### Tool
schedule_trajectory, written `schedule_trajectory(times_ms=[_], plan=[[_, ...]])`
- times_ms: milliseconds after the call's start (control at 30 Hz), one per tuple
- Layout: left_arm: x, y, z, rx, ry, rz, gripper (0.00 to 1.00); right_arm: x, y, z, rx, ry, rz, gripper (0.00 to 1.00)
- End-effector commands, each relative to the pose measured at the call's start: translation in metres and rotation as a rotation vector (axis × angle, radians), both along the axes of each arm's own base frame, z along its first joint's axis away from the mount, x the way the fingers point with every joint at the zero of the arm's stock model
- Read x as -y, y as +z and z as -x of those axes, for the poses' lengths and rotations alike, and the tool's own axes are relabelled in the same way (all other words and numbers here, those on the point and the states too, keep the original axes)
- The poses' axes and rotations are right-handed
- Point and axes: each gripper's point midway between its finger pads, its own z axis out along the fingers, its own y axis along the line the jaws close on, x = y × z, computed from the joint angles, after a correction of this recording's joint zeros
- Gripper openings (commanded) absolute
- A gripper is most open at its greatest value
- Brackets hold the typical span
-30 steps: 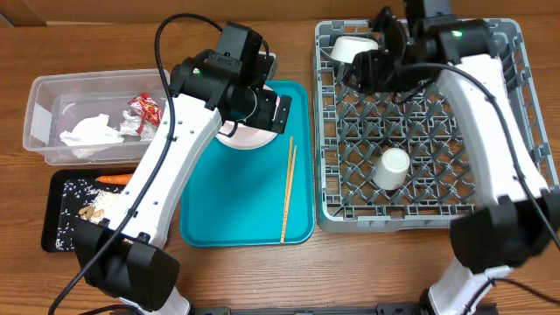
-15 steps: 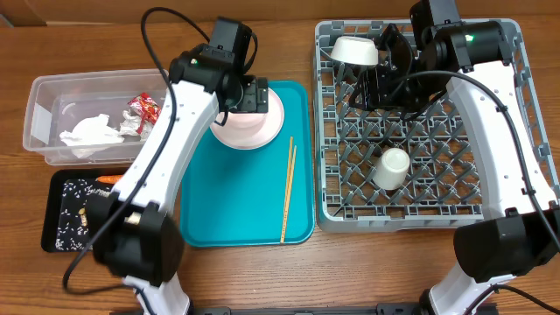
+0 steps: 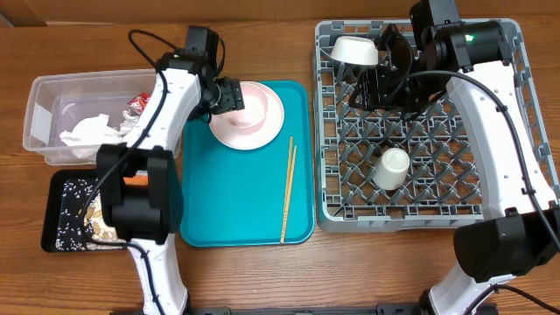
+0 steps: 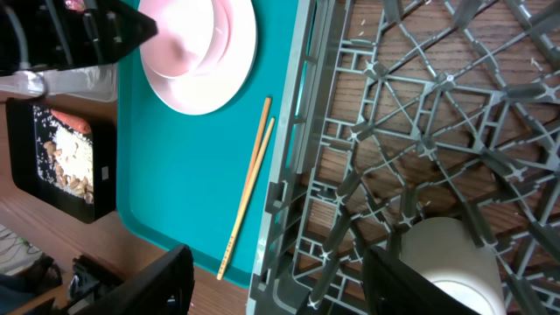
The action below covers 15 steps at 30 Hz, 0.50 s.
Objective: Sort waste into correct bins and load items into the dishwasher
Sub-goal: 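Grasp the pink bowl's rim on the teal tray with the left gripper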
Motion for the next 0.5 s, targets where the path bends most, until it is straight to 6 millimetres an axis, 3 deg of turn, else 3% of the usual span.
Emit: schedule_trajectory(times_ms=[0, 67, 167, 233, 467], plan=[[0.012, -0.02, 0.001, -0.047, -0.011, 0.053, 0.81, 0.0, 0.001, 0.0, 0.004, -0.001, 0.0, 0.64], [0.012, -0.027, 0.002, -0.061, -0.011, 0.052, 0.68, 0.002, 0.0, 0.0, 0.005, -0.004, 0.011, 0.65], [0.012, -0.029, 0.002, -0.065, -0.01, 0.051, 0.36, 0.004, 0.0, 0.0, 0.003, -0.006, 0.02, 0.65], [0.011, -0.027, 0.001, -0.061, -0.008, 0.052, 0.24, 0.004, -0.001, 0.0, 0.001, -0.006, 0.02, 0.65], [0.005, -0.005, -0.004, -0.024, 0.004, 0.057, 0.2, 0.004, -0.001, 0.001, 0.001, -0.006, 0.02, 0.66]])
